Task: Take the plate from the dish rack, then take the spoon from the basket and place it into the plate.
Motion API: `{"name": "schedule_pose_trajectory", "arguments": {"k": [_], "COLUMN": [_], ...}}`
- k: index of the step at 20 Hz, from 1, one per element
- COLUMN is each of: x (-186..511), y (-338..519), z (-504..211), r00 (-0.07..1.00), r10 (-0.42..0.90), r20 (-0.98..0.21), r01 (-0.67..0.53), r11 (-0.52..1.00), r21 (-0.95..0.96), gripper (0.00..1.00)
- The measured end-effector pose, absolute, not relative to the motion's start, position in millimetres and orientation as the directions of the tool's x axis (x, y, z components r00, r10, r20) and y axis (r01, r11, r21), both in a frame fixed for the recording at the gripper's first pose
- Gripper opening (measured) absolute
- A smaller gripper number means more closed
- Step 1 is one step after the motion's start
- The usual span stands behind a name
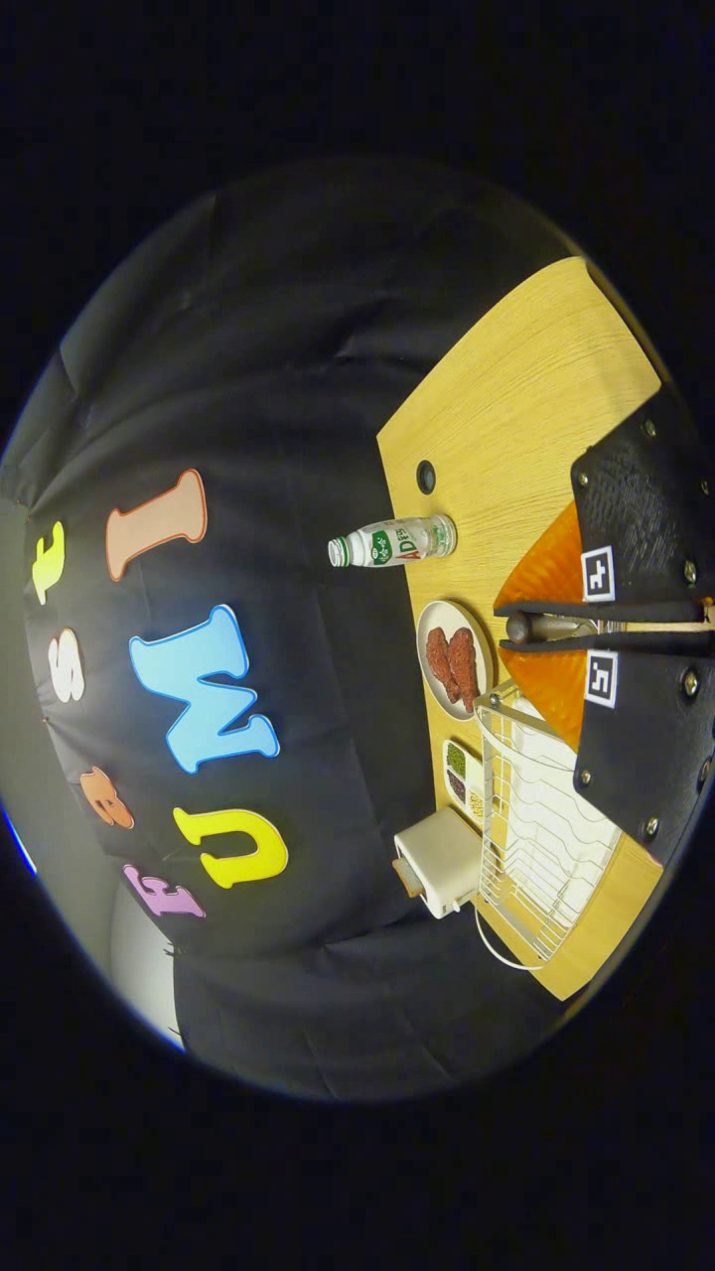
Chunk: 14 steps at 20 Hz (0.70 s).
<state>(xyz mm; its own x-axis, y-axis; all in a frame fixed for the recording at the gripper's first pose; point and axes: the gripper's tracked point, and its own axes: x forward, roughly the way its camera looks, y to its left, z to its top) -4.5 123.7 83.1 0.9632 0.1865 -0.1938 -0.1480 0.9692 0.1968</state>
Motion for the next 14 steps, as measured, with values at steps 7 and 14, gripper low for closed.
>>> {"name": "schedule_pose_trajectory", "arguments": {"k": [7, 14], "x": [-31.2, -63.4], "y": [122.4, 121.0], "z": [129.6, 170.6], "r00": [0.976, 0.984], "r10": [0.159, 0.142], "r20": [-0.151, -0.112], "r01": [-0.136, -0.127], "r11": [0.979, 0.984], "r21": [0.153, 0.126], "gripper": [0.04, 0.04]}}
